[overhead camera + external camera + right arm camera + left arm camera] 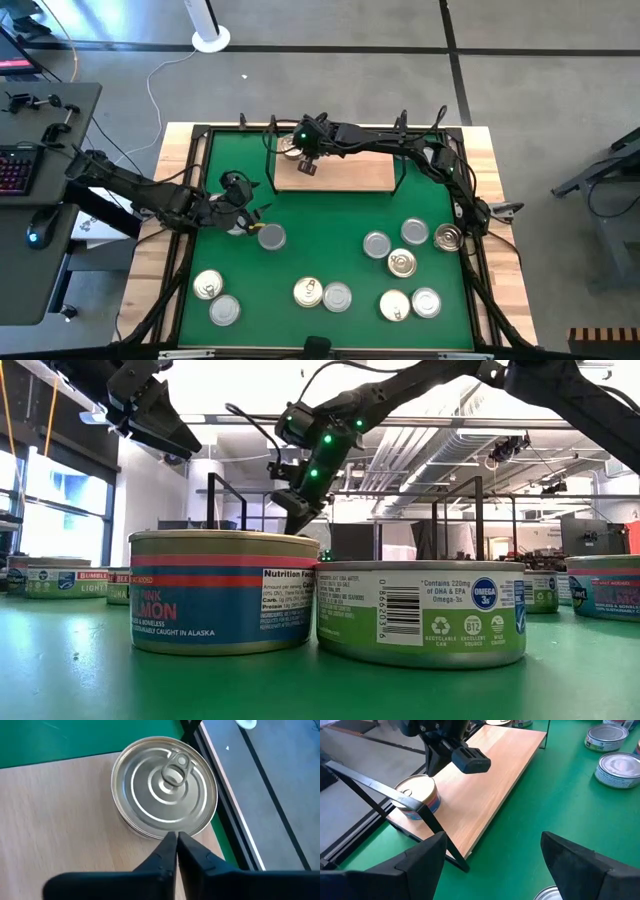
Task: Stack canned seafood by type on shelf
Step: Put the blue/pink tuna can on the shelf
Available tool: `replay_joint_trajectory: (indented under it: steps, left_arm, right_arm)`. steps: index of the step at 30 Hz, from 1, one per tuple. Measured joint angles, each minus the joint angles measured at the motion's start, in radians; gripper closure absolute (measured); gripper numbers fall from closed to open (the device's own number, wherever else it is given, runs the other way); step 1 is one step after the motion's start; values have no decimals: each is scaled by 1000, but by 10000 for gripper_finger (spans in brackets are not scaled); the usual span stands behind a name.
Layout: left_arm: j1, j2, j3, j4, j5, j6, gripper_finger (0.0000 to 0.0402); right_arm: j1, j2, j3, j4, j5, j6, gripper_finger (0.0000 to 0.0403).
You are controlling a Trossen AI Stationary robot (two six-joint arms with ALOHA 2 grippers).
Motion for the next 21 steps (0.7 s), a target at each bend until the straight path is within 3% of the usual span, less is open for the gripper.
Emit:
replay_joint_trajectory:
  steps: [4,8,21]
  left_arm:
    - [0,0,0,-3,0,0,92]
    - [0,0,0,-10,0,0,92]
    - [0,0,0,-8,0,-1,92]
  right_arm:
    - [5,-21,0,21,-22,-2,398]
    - [3,-20,0,57,-141,1,398]
    - [-29,9,0,112,-171,51,401]
